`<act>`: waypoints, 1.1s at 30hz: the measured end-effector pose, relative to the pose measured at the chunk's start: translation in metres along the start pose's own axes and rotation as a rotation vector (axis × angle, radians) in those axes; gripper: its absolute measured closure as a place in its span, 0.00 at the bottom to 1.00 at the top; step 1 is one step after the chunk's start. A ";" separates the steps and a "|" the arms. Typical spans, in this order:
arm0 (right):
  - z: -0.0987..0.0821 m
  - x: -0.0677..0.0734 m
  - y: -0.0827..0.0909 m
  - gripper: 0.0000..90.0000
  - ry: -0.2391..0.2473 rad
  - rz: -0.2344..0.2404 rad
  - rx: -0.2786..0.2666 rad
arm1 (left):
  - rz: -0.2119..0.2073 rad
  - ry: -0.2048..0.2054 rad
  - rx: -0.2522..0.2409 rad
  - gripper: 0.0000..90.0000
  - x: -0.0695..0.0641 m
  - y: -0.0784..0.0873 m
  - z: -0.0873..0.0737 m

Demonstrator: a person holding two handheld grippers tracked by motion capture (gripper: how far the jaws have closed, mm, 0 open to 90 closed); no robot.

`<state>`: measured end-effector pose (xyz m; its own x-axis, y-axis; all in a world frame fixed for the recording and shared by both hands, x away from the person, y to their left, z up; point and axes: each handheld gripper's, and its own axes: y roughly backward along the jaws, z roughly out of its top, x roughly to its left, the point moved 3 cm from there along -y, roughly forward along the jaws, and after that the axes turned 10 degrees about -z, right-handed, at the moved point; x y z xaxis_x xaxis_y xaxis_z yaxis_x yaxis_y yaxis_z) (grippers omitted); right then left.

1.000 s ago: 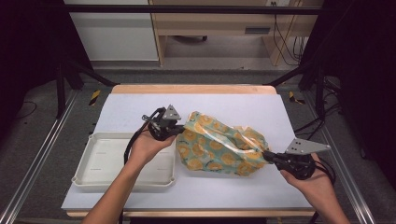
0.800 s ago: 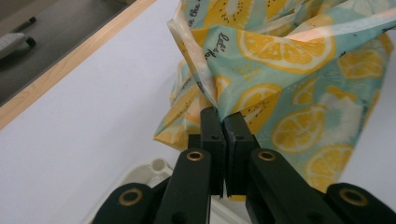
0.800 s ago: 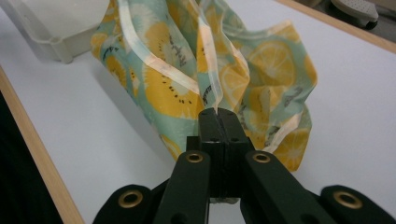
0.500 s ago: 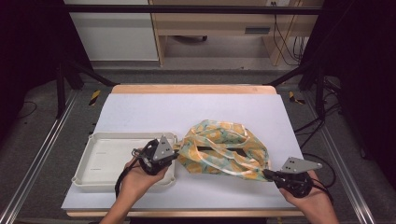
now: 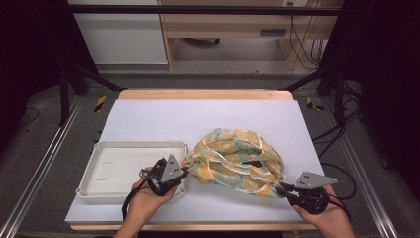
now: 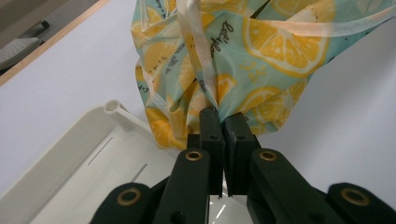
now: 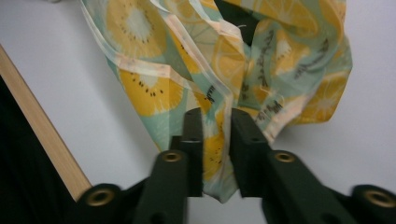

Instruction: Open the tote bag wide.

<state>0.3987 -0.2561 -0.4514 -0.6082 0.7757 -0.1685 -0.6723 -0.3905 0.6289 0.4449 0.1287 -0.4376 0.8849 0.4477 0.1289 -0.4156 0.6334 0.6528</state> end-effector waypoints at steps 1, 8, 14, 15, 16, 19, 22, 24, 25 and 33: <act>0.002 0.000 0.000 0.77 0.005 -0.006 -0.011 | -0.001 0.002 0.001 0.97 0.000 0.000 -0.001; 0.030 0.003 0.005 0.53 0.014 -0.001 -0.078 | -0.004 -0.002 0.002 0.97 0.000 -0.002 -0.002; 0.071 0.016 -0.009 0.45 0.059 0.030 -0.094 | -0.004 -0.006 -0.002 0.97 0.000 -0.002 0.000; 0.077 0.019 -0.011 0.44 0.068 0.035 -0.096 | -0.007 -0.006 -0.004 0.97 0.000 -0.003 0.000; 0.077 0.019 -0.011 0.44 0.068 0.035 -0.096 | -0.007 -0.006 -0.004 0.97 0.000 -0.003 0.000; 0.106 0.032 -0.026 0.42 0.108 0.057 -0.099 | -0.008 -0.013 -0.004 0.97 0.001 -0.004 0.002; 0.123 0.042 -0.042 0.42 0.139 0.079 -0.079 | -0.010 -0.016 -0.006 0.97 -0.001 -0.005 0.003; 0.126 0.045 -0.047 0.42 0.142 0.085 -0.069 | -0.012 -0.025 -0.005 0.97 -0.001 -0.005 0.004; 0.129 0.048 -0.054 0.43 0.149 0.095 -0.060 | -0.011 -0.026 -0.005 0.97 -0.002 -0.005 0.005; 0.137 0.058 -0.075 0.82 0.183 0.107 -0.016 | -0.011 -0.022 -0.018 0.97 -0.002 -0.004 0.007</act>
<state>0.4718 -0.1142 -0.4047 -0.7419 0.6269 -0.2377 -0.6057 -0.4748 0.6385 0.4461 0.1211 -0.4354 0.8939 0.4265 0.1380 -0.4089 0.6496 0.6409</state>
